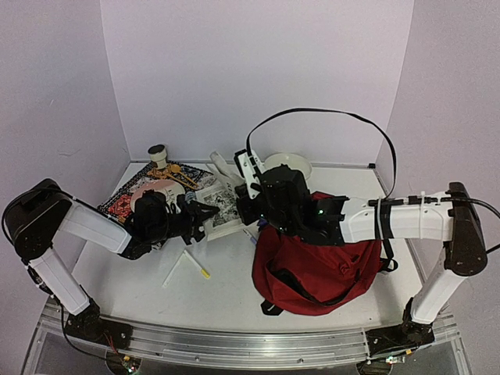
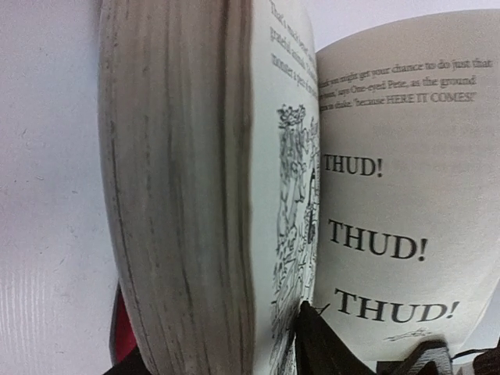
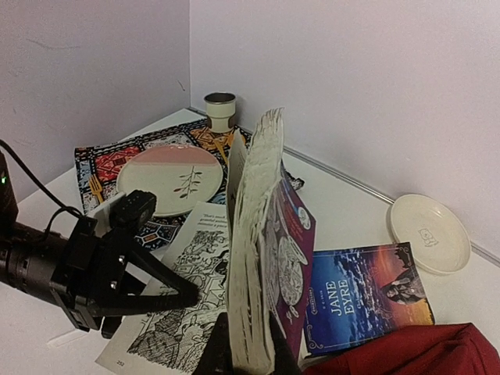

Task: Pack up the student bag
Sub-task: Pass from the right arm to the left

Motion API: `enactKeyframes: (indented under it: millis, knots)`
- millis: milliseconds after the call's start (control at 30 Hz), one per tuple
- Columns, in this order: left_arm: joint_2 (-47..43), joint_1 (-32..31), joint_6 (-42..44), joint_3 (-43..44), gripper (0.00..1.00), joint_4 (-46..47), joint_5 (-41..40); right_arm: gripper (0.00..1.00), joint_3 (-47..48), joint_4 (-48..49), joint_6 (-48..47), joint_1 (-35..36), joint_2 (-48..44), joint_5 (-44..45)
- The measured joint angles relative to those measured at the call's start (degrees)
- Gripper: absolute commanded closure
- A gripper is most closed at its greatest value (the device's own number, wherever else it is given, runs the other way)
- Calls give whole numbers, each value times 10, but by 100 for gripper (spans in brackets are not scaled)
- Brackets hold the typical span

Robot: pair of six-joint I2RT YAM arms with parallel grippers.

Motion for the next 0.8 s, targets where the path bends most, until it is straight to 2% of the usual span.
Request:
enactKeyframes:
  millis: [100, 233, 300, 533, 700, 800]
  knots:
    - [-11, 0, 2, -7, 78, 20, 0, 92, -5, -10, -15, 0, -7, -30]
    - [-20, -1, 2, -16, 95, 61, 0, 72, -6, -30, -40, -1, -20, -86]
    - [-20, -3, 3, -24, 100, 78, -2, 62, -6, -34, -46, 0, -30, -120]
    - [1, -3, 2, -52, 100, 141, -6, 30, -6, -57, -31, 1, -86, -219]
    - [15, -3, -1, -55, 100, 196, -5, 21, -29, -73, 32, -12, -131, -219]
    - [15, -3, -3, -55, 100, 214, -1, 15, -56, -84, 98, -53, -159, -229]
